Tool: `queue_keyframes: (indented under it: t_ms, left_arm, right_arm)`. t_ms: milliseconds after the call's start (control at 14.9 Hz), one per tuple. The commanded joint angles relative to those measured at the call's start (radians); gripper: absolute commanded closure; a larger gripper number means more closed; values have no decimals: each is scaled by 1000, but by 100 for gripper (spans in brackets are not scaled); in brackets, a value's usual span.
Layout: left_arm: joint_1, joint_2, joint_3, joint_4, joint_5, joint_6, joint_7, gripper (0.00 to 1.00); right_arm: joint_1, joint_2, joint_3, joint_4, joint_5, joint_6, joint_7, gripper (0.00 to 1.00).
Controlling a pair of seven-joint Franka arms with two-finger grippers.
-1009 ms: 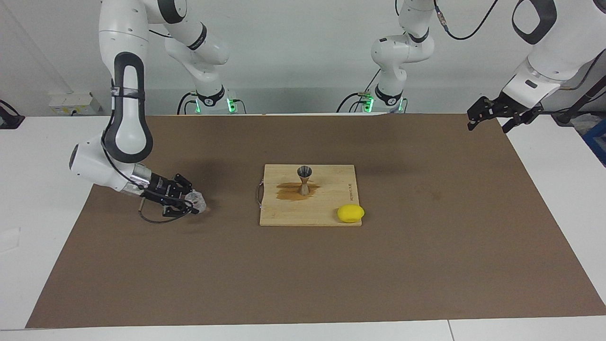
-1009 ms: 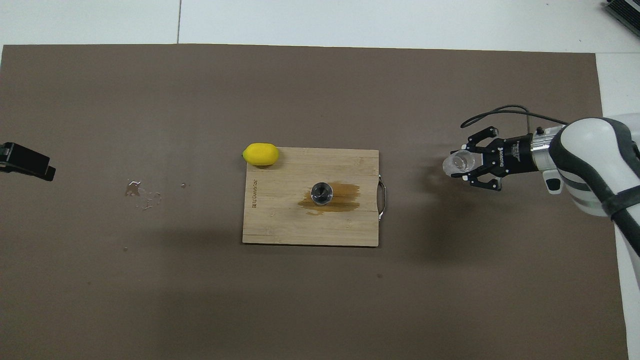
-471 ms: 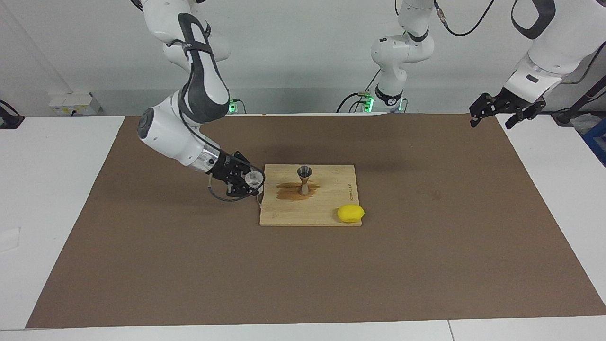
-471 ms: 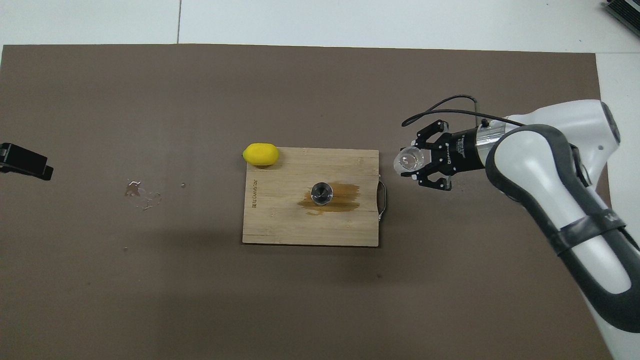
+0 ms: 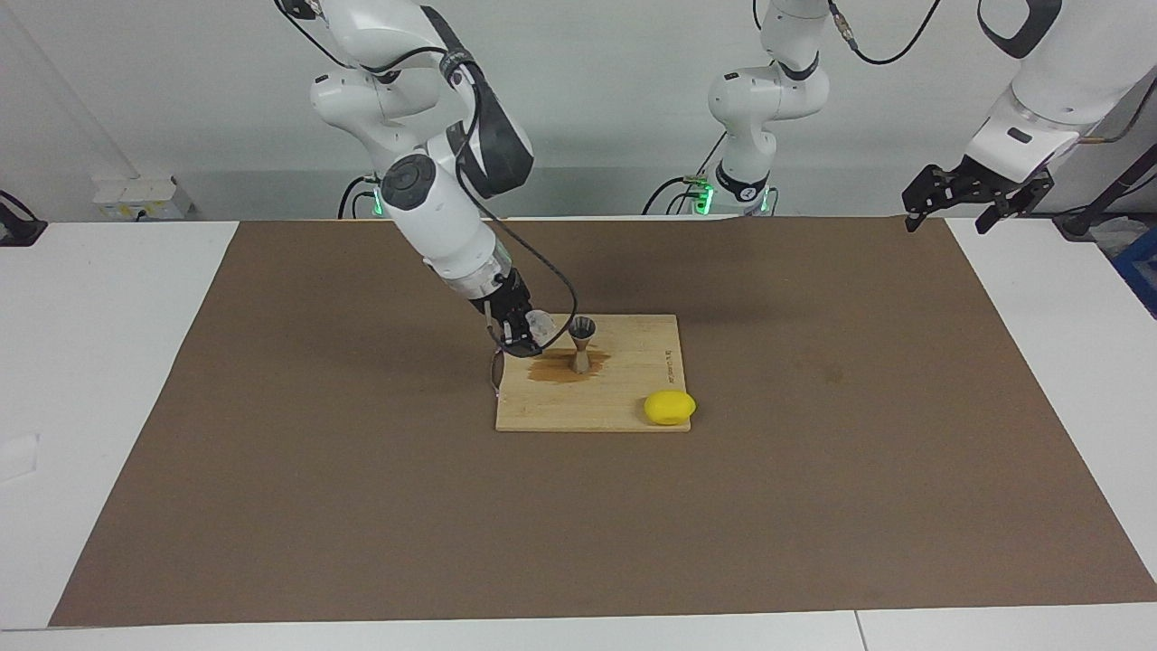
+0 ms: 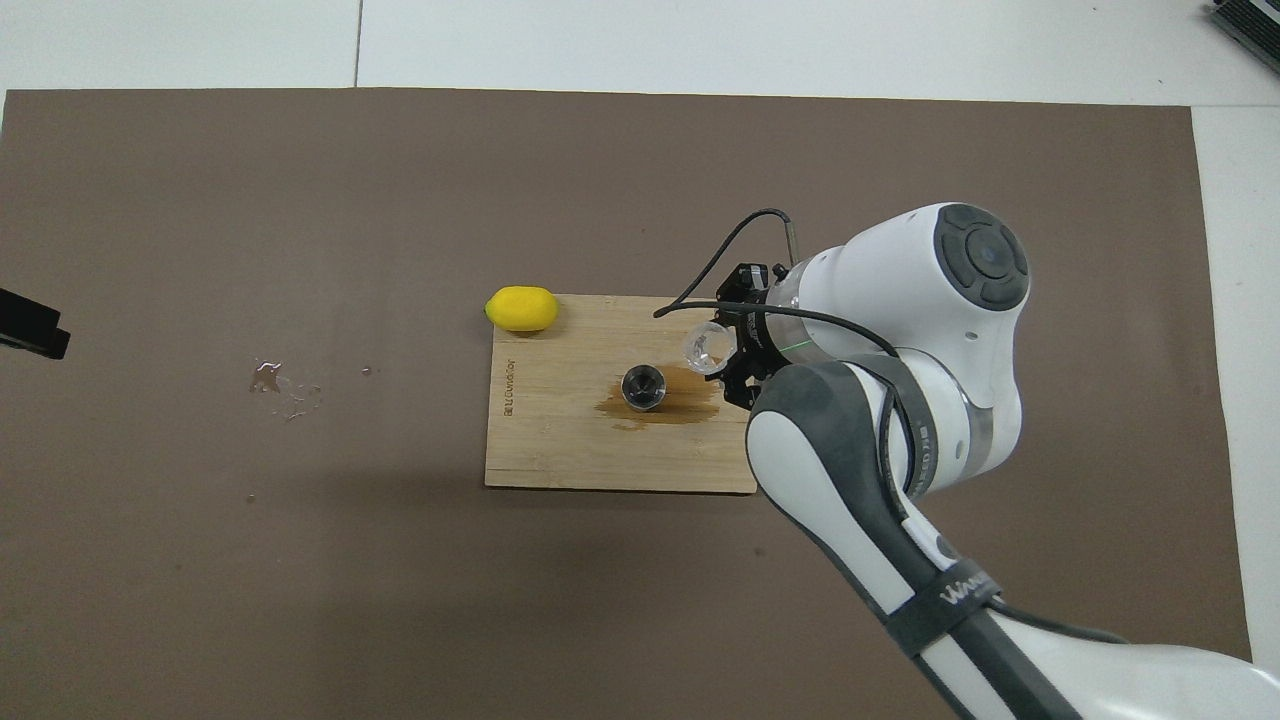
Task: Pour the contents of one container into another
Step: 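Carry the clear glass with the right gripper over the cup, then tilt the clear glass with the right gripper to pour into the cup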
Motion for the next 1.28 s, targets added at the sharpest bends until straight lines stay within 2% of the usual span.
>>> queue_keyframes:
  t_ms: [0, 135, 336, 538, 942, 1211]
  left_arm:
    - [-52, 30, 27, 42, 22, 1, -5, 0]
    - [-74, 19, 28, 36, 28, 21, -10, 0]
    - [-76, 18, 30, 25, 28, 24, -14, 0]
    - [-69, 5, 28, 4, 28, 22, -8, 0]
    - [-76, -31, 27, -73, 28, 14, -10, 0]
    - [-71, -38, 27, -81, 28, 18, -8, 0]
  right_arm:
    - [41, 26, -9, 45, -82, 0, 79, 100]
    - [47, 26, -3, 48, -149, 4, 130, 100]
    - [70, 26, -6, 57, -162, 1, 146, 100]
    - [90, 26, -3, 57, -261, 1, 181, 100]
    - [136, 23, -4, 56, -384, -12, 205, 100]
    - [156, 20, -4, 53, -447, -12, 227, 100]
